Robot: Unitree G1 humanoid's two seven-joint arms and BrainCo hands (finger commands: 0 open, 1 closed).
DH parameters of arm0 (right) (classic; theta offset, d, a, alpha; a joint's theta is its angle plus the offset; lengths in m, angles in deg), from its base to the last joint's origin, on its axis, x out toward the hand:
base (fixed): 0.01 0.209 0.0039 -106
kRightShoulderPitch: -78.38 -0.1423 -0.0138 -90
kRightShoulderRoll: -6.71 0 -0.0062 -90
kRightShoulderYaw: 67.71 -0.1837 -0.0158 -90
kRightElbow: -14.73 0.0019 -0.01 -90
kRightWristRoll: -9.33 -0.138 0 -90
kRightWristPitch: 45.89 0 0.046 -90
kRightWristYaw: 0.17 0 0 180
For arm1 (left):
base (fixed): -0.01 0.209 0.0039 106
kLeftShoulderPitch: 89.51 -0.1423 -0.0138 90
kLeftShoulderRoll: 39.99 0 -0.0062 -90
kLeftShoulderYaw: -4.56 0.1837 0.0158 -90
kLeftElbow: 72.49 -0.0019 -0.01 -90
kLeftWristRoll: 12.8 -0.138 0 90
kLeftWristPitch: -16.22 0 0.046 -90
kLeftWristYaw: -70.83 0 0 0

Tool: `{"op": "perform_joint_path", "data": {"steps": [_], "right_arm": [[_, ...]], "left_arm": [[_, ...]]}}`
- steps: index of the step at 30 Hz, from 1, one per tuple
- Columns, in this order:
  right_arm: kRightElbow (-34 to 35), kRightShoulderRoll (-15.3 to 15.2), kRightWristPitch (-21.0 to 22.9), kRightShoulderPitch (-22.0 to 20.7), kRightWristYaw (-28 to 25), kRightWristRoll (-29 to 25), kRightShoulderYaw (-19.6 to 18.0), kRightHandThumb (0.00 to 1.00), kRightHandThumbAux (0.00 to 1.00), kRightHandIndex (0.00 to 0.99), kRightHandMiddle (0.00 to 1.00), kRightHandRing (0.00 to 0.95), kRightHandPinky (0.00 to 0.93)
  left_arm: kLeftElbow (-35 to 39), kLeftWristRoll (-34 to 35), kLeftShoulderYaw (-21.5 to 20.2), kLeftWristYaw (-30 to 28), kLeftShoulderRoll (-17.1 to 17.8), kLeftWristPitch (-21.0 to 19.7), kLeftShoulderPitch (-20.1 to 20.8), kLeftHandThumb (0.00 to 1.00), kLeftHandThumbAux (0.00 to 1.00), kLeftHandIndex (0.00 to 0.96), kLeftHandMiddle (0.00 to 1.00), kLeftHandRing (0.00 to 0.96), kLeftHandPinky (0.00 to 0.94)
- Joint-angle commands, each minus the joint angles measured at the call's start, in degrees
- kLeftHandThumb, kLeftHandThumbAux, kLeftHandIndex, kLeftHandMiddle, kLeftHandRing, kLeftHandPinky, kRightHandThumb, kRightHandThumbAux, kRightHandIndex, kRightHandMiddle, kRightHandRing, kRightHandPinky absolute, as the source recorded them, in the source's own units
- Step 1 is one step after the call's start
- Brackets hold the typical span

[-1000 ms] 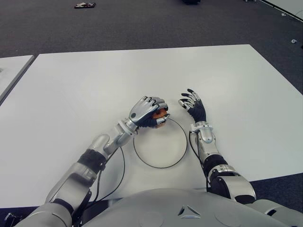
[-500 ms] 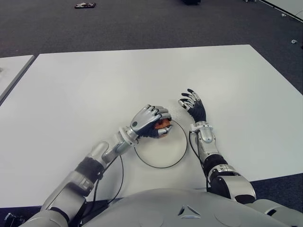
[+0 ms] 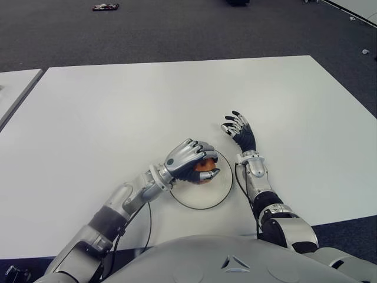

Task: Put the apples into the plate.

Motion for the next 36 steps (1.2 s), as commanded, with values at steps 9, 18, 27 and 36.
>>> {"op": "perform_joint_path", "data": {"steps": [9, 18, 27, 36], "right_arm": [[-2.37, 0.58, 3.52, 2.35, 0.55, -0.09, 0.10, 0.218, 0.693, 0.135, 0.284, 0.338, 0.371], [-2.37, 0.48, 2.92, 2.33, 0.38, 0.09, 0.27, 0.220, 0.694, 0.130, 0.277, 0.329, 0.360], [-2.05, 0.43, 2.83, 2.50, 0.11, 0.00, 0.27, 0.213, 0.691, 0.128, 0.274, 0.324, 0.356], [-1.40, 0.30, 2.77, 2.96, 0.07, 0.16, 0.42, 0.215, 0.689, 0.132, 0.276, 0.325, 0.357]], "left_arm": [[-4.83, -7.16, 2.11, 6.38, 0.38, -0.38, 0.93, 0.420, 0.810, 0.849, 0.906, 0.909, 0.905], [-7.18, -8.56, 2.67, 9.52, 0.80, -0.13, 2.12, 0.456, 0.786, 0.832, 0.895, 0.901, 0.896], [-10.02, -9.82, 3.27, 14.45, 0.31, 0.04, 3.64, 0.462, 0.767, 0.817, 0.890, 0.892, 0.883], [-10.20, -13.20, 3.87, 20.87, 0.19, -1.98, 5.08, 0.266, 0.685, 0.761, 0.869, 0.861, 0.847]]}}
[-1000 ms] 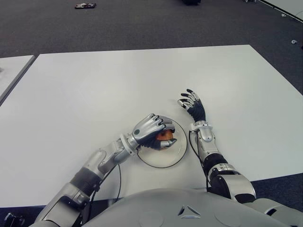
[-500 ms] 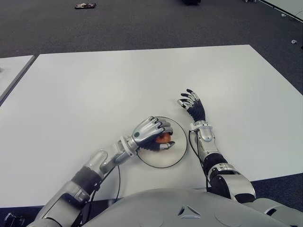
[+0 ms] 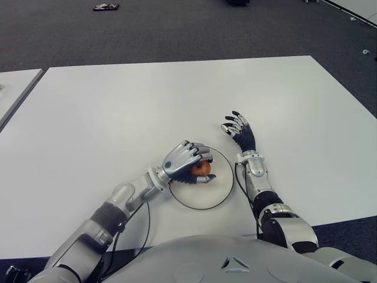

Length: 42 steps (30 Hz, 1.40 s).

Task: Put the apples into the plate.

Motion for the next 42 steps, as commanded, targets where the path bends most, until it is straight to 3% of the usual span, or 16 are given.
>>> {"op": "perform_joint_path", "data": {"steps": [1, 3, 5, 6, 12, 18, 30, 42], "right_arm": [[-1.63, 0.26, 2.15, 3.01, -0.20, 0.13, 0.38, 0.215, 0.690, 0.133, 0.276, 0.325, 0.358], [-1.55, 0.27, 2.12, 3.04, -0.20, 0.13, 0.42, 0.220, 0.690, 0.134, 0.278, 0.327, 0.362], [-1.29, 0.32, 2.09, 3.25, -0.24, 0.06, 0.48, 0.224, 0.692, 0.134, 0.279, 0.329, 0.365], [-1.19, 0.35, 2.12, 3.32, -0.25, 0.00, 0.50, 0.227, 0.694, 0.134, 0.281, 0.332, 0.368], [-0.68, 0.44, 2.56, 3.61, -0.18, -0.13, 0.65, 0.237, 0.699, 0.135, 0.284, 0.337, 0.371], [-0.11, 0.53, 2.96, 3.89, 0.10, -0.01, 0.85, 0.230, 0.698, 0.139, 0.284, 0.340, 0.373], [0.17, 0.38, 2.78, 4.16, 0.16, 0.21, 1.15, 0.214, 0.698, 0.142, 0.267, 0.324, 0.355], [-0.26, 0.30, 1.91, 4.17, 0.40, 0.56, 1.39, 0.207, 0.687, 0.142, 0.258, 0.315, 0.352]], "left_arm": [[-0.09, -2.85, 0.73, 3.58, -0.06, -2.03, 1.37, 0.244, 0.670, 0.757, 0.865, 0.856, 0.840], [0.47, -2.98, 0.94, 3.32, 0.11, -2.63, 1.46, 0.182, 0.606, 0.617, 0.811, 0.799, 0.777], [1.06, -2.86, 1.18, 2.38, 0.41, -3.15, 1.18, 0.159, 0.573, 0.556, 0.756, 0.727, 0.703], [1.30, -2.77, 1.28, 1.87, 0.55, -3.41, 1.06, 0.146, 0.547, 0.507, 0.672, 0.639, 0.608], [3.54, -1.35, 1.00, -1.50, 1.40, -4.90, 0.28, 0.107, 0.474, 0.356, 0.407, 0.349, 0.287], [5.60, -0.13, 0.58, -5.73, 2.01, -6.69, -0.71, 0.032, 0.426, 0.209, 0.243, 0.181, 0.102], [9.74, 5.90, -1.36, -10.86, 2.61, -6.01, -1.72, 0.000, 0.436, 0.065, 0.081, 0.045, 0.012], [9.65, 8.46, -2.24, -11.39, 2.29, -4.04, -1.75, 0.000, 0.433, 0.025, 0.043, 0.008, 0.000]]}}
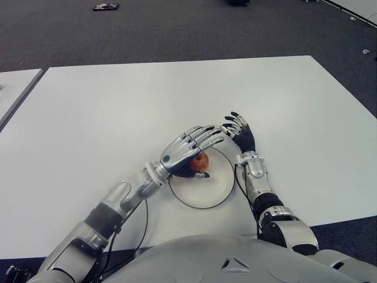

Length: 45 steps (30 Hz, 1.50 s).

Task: Put the apples into the plate.

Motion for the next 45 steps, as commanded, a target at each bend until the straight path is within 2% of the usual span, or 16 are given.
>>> {"op": "perform_joint_path", "data": {"steps": [1, 14, 17, 19, 22, 24, 27, 35, 39, 41, 45], "right_arm": [[-2.48, 0.30, 1.48, 2.73, 0.30, 0.40, 0.27, 0.208, 0.687, 0.142, 0.258, 0.315, 0.352], [-2.86, 0.25, 0.64, 2.78, 0.53, 0.90, 0.36, 0.209, 0.682, 0.141, 0.241, 0.297, 0.336], [-3.13, 0.31, 0.51, 2.59, 0.61, 0.92, 0.36, 0.219, 0.682, 0.135, 0.235, 0.291, 0.335], [-3.32, 0.48, 0.79, 2.41, 0.57, 0.64, 0.19, 0.228, 0.684, 0.136, 0.240, 0.297, 0.351], [-3.54, 0.71, 1.28, 2.17, 0.21, 0.11, -0.09, 0.239, 0.685, 0.140, 0.249, 0.307, 0.369], [-3.58, 0.79, 1.45, 2.11, 0.01, -0.09, -0.21, 0.243, 0.686, 0.143, 0.257, 0.314, 0.375], [-3.83, 0.91, 1.82, 1.88, -0.35, -0.37, -0.38, 0.246, 0.687, 0.146, 0.265, 0.320, 0.375], [-4.16, 0.91, 1.86, 1.65, -0.89, -0.64, -0.47, 0.237, 0.690, 0.143, 0.272, 0.322, 0.368], [-4.30, 0.84, 1.82, 1.59, -1.04, -0.64, -0.49, 0.230, 0.694, 0.143, 0.271, 0.322, 0.371], [-4.36, 0.80, 1.77, 1.58, -1.08, -0.59, -0.46, 0.227, 0.697, 0.143, 0.271, 0.323, 0.374], [-4.48, 0.80, 1.72, 1.55, -1.06, -0.54, -0.45, 0.227, 0.704, 0.143, 0.274, 0.328, 0.382]], "left_arm": [[-0.24, 1.19, -0.66, -1.89, 0.20, 0.33, -0.15, 0.000, 0.431, 0.021, 0.039, 0.005, 0.000], [1.31, 3.18, -3.60, 0.81, -0.36, 3.36, -1.28, 0.007, 0.386, 0.000, 0.000, 0.000, 0.000], [2.90, 11.50, -6.01, -2.17, -1.44, 4.58, -1.66, 0.023, 0.367, 0.000, 0.000, 0.000, 0.000], [2.51, 18.89, -7.97, -3.40, -3.19, 5.49, -0.66, 0.036, 0.361, 0.000, 0.000, 0.000, 0.000], [2.52, 29.29, -11.42, -6.00, -3.57, 6.97, 2.14, 0.052, 0.358, 0.000, 0.000, 0.000, 0.000], [3.12, 33.44, -12.88, -7.39, -3.82, 7.27, 2.96, 0.065, 0.360, 0.000, 0.000, 0.000, 0.000], [6.76, 37.71, -16.30, -7.58, -5.74, 4.40, 2.97, 0.083, 0.358, 0.000, 0.000, 0.000, 0.000], [17.42, 43.85, -23.67, -9.59, -10.38, -5.94, -2.13, 0.110, 0.320, 0.000, 0.000, 0.000, 0.000], [14.51, 50.36, -29.53, -11.51, -10.76, -7.08, -0.35, 0.111, 0.298, 0.000, 0.000, 0.000, 0.000], [9.38, 52.70, -32.79, -11.54, -11.04, -7.01, 3.09, 0.108, 0.297, 0.000, 0.000, 0.000, 0.000], [2.65, 52.04, -36.63, -9.54, -12.24, -6.46, 7.62, 0.098, 0.316, 0.000, 0.000, 0.000, 0.000]]}}
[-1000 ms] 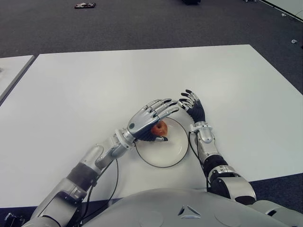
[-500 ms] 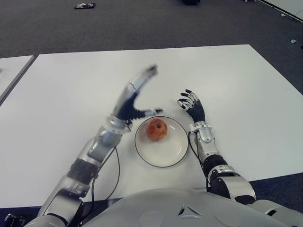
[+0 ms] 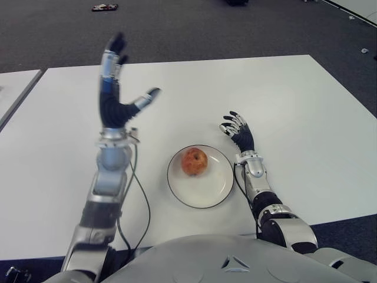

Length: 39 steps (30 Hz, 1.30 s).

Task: Put the apples into the plate.

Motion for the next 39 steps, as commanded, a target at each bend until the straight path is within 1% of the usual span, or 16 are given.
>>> {"op": "perform_joint_path", "data": {"steps": [1, 4, 7, 12, 17, 20, 27, 35, 39], "right_arm": [[-2.44, 0.66, 2.73, 2.54, -0.17, -0.27, 0.03, 0.227, 0.707, 0.143, 0.274, 0.329, 0.384], [-2.43, 0.66, 2.70, 2.59, -0.20, -0.27, 0.04, 0.229, 0.711, 0.143, 0.275, 0.331, 0.384], [-2.34, 0.63, 2.57, 2.73, -0.20, -0.24, 0.06, 0.229, 0.712, 0.143, 0.275, 0.331, 0.383], [-2.13, 0.57, 2.36, 2.90, -0.37, -0.26, 0.06, 0.221, 0.706, 0.145, 0.276, 0.334, 0.385], [-1.87, 0.53, 2.44, 3.10, -0.59, -0.46, -0.08, 0.225, 0.707, 0.145, 0.276, 0.331, 0.380], [-1.85, 0.57, 2.47, 3.11, -0.63, -0.57, -0.19, 0.233, 0.709, 0.144, 0.276, 0.331, 0.381], [-1.72, 0.53, 2.09, 3.34, -0.70, -0.50, -0.18, 0.235, 0.701, 0.142, 0.272, 0.326, 0.374], [-1.42, 0.58, 2.15, 3.57, -0.58, -0.37, -0.10, 0.234, 0.702, 0.142, 0.271, 0.323, 0.371], [-1.08, 0.70, 2.30, 3.75, -0.45, -0.31, -0.03, 0.228, 0.697, 0.141, 0.271, 0.322, 0.370]], "left_arm": [[-6.63, 0.02, -4.05, 2.12, -2.28, -0.69, 4.84, 0.094, 0.323, 0.000, 0.000, 0.000, 0.000], [-7.30, -0.96, -4.61, 3.40, -4.58, -0.83, 5.58, 0.080, 0.347, 0.000, 0.000, 0.000, 0.000], [-10.83, -1.22, -5.02, 4.76, -7.23, 0.82, 5.96, 0.065, 0.368, 0.000, 0.000, 0.000, 0.000], [-14.12, -1.66, -5.89, 5.70, -9.51, 1.99, 5.33, 0.036, 0.424, 0.000, 0.000, 0.000, 0.000], [-15.72, -2.88, -7.16, 6.25, -10.07, 1.06, 4.35, 0.023, 0.469, 0.000, 0.000, 0.000, 0.000], [-18.54, -3.26, -8.00, 6.21, -9.51, 1.45, 4.03, 0.020, 0.478, 0.000, 0.000, 0.000, 0.000], [-22.55, -3.15, -8.71, 5.46, -9.60, 1.31, 4.07, 0.006, 0.483, 0.000, 0.000, 0.000, 0.000], [-28.96, -1.20, -7.63, 1.67, -10.34, 3.62, 3.48, 0.000, 0.486, 0.000, 0.000, 0.000, 0.000], [-30.78, -0.65, -6.48, -1.00, -10.91, 4.86, 1.66, 0.000, 0.486, 0.000, 0.000, 0.000, 0.000]]}}
